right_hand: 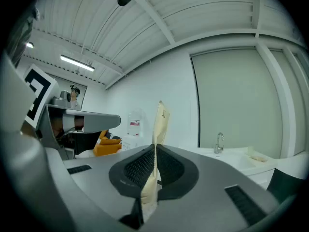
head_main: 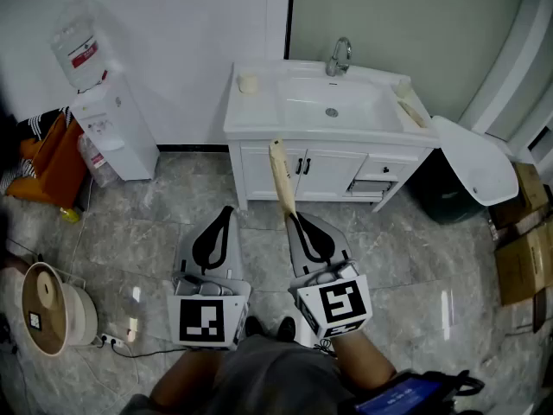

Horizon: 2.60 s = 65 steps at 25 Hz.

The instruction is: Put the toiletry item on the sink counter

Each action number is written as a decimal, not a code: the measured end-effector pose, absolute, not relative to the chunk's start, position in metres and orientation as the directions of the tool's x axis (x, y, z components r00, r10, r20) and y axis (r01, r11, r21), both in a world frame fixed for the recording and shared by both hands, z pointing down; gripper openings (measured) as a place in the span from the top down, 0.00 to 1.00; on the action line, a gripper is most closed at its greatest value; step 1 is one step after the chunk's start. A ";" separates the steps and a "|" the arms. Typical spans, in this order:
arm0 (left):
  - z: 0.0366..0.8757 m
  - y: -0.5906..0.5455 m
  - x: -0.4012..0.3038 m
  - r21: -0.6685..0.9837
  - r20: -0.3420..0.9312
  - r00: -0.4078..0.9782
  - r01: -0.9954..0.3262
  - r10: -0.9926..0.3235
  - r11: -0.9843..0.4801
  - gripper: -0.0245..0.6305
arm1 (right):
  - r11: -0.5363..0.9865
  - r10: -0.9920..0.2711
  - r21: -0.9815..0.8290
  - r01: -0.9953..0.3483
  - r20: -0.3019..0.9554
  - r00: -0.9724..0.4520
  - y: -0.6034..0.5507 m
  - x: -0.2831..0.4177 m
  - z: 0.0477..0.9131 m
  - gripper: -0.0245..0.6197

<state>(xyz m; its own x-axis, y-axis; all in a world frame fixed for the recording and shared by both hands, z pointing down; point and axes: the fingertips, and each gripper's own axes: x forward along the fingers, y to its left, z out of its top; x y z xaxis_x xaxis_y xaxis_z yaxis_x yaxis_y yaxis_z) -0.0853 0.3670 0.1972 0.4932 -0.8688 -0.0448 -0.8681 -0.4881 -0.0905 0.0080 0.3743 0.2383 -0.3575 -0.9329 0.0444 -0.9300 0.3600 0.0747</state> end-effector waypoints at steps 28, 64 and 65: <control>0.225 0.327 -0.042 -0.120 0.023 0.440 -0.890 -0.898 -0.440 0.94 | 0.347 -0.934 -0.024 -0.938 0.082 -0.348 0.330 0.078 0.267 0.93; 0.226 0.087 -0.090 -0.062 -0.030 0.526 -0.850 -0.850 -0.523 0.94 | 0.262 -0.964 0.048 -0.964 0.064 -0.259 0.110 0.030 0.250 0.93; 0.229 0.083 -0.088 -0.063 -0.027 0.527 -0.849 -0.849 -0.525 0.94 | 0.259 -0.964 0.045 -0.965 0.074 -0.256 0.107 0.032 0.253 0.93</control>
